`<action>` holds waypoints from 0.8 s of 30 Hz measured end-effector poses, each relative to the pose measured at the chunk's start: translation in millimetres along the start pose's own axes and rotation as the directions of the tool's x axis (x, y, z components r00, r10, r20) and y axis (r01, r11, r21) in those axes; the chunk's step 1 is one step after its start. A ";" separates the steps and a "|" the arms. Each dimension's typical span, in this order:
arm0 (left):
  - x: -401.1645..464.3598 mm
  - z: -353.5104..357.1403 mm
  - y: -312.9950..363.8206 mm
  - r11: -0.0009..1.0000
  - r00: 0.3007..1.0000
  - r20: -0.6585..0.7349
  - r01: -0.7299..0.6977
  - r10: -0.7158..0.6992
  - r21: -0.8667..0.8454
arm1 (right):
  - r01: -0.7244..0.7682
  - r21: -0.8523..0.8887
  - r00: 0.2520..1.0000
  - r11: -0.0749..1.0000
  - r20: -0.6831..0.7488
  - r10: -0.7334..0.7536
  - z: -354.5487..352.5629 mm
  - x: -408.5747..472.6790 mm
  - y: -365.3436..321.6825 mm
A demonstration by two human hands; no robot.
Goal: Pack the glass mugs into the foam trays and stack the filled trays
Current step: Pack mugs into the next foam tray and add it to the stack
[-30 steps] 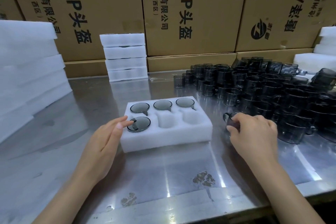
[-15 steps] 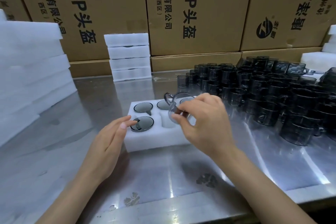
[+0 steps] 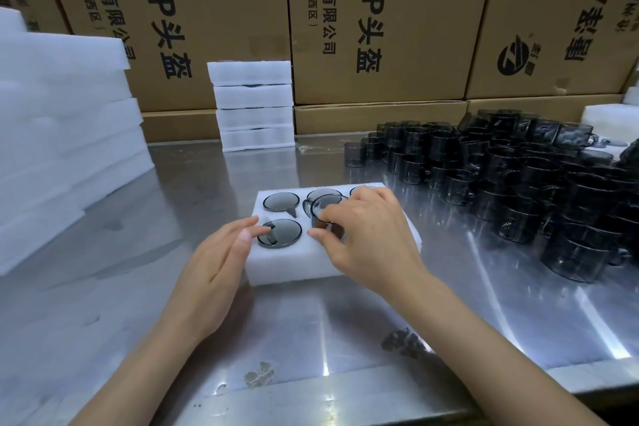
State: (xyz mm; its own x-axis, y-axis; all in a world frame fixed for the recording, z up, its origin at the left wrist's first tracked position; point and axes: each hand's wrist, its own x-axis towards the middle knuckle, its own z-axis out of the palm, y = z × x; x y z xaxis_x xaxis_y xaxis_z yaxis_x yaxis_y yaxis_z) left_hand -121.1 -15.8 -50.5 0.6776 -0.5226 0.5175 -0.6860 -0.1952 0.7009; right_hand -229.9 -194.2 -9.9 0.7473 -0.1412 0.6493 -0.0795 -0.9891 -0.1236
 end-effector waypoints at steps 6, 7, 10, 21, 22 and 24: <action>0.1 -0.7 2.2 0.999 1.000 0.010 -0.013 0.013 0.044 | 0.023 -0.015 1.000 1.000 -0.007 -0.023 -1.7 -5.4 0.2; 0.1 -1.0 2.9 0.996 1.000 0.014 -0.024 0.023 0.081 | 0.018 0.032 0.998 0.999 -0.068 -0.016 -2.7 -7.1 0.6; -0.4 0.2 8.3 0.948 0.990 0.046 -0.138 0.130 0.288 | 0.015 0.119 0.991 0.993 -0.137 0.002 -8.4 -7.0 6.6; 0.7 23.5 25.7 0.692 0.861 0.302 -0.508 0.409 0.512 | -0.064 0.182 0.992 0.981 0.121 0.042 4.3 -12.7 23.3; 1.0 23.2 24.5 0.687 0.859 0.308 -0.512 0.409 0.516 | -0.071 0.192 0.992 0.979 0.116 0.049 5.0 -12.8 23.6; 1.5 22.9 23.2 0.680 0.856 0.317 -0.517 0.408 0.521 | -0.075 0.201 0.992 0.977 0.113 0.053 5.0 -13.2 23.9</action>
State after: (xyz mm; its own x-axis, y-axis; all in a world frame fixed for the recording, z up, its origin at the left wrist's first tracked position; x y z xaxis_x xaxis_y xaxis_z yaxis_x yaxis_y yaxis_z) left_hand -142.1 -40.2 -44.7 0.2164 -0.7903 0.5732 -0.9543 -0.2952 -0.0467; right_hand -238.3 -215.7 -25.1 0.8118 -0.1879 0.5529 -0.0014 -0.9475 -0.3199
